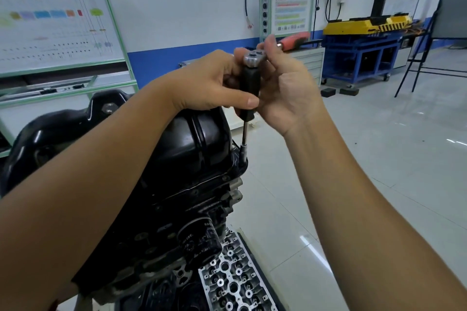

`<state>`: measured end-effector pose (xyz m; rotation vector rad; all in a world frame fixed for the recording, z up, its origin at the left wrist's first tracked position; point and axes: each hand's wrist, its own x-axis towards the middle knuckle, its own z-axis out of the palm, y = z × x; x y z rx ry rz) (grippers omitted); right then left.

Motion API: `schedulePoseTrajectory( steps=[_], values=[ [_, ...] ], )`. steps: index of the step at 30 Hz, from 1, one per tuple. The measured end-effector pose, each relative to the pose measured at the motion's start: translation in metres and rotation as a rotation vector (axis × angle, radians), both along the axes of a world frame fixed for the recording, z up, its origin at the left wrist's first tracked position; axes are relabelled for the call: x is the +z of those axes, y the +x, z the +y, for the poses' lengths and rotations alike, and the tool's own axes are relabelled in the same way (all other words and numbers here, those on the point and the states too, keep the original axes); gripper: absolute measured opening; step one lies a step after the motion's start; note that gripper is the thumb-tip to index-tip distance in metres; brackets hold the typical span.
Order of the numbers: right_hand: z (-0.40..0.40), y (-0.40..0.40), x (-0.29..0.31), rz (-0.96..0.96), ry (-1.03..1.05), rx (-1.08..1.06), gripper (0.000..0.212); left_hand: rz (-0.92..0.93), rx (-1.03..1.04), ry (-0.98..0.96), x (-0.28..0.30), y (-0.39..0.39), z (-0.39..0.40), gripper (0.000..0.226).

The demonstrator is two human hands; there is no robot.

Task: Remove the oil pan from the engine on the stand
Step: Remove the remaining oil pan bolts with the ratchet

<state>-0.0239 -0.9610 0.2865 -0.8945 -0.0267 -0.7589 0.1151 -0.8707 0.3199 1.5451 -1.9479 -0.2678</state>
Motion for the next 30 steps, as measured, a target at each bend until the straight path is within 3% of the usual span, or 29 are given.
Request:
schedulePoseTrajectory(
  steps=[2,5,8,13,16,20,22,25,28,30],
  values=[
    [0.005,-0.001,-0.012,-0.116,-0.112,-0.153,0.013,0.021,-0.021,-0.017,0.000,-0.001,-0.001,0.014],
    [0.014,0.002,-0.027,-0.251,-0.182,-0.265,0.018,0.002,-0.002,-0.040,-0.002,-0.002,-0.002,0.025],
    [0.013,0.007,-0.017,-0.173,-0.110,-0.241,0.002,0.024,0.046,-0.040,-0.001,-0.003,-0.003,0.033],
    [-0.003,0.004,-0.001,0.045,-0.046,-0.066,0.016,0.113,0.046,0.013,0.002,-0.001,0.002,0.035],
    [0.000,0.001,-0.012,-0.034,-0.147,-0.135,0.007,0.070,0.074,-0.042,0.000,-0.005,-0.002,0.038],
    [0.009,0.005,-0.024,-0.175,-0.329,-0.363,0.021,0.118,0.117,-0.091,-0.001,-0.005,-0.004,0.026],
    [0.003,0.014,-0.021,-0.154,-0.228,-0.354,0.007,0.112,0.083,-0.053,0.000,-0.003,-0.003,0.030],
    [0.000,0.017,-0.009,-0.090,0.047,-0.143,0.030,0.138,0.052,-0.019,0.002,0.002,-0.001,0.037],
    [0.003,0.013,-0.014,-0.162,-0.173,-0.225,0.009,0.132,0.048,-0.063,0.002,0.003,-0.002,0.035],
    [0.009,0.013,-0.019,-0.213,-0.304,-0.276,0.023,0.146,0.049,-0.091,0.000,0.002,-0.003,0.034]
  ],
)
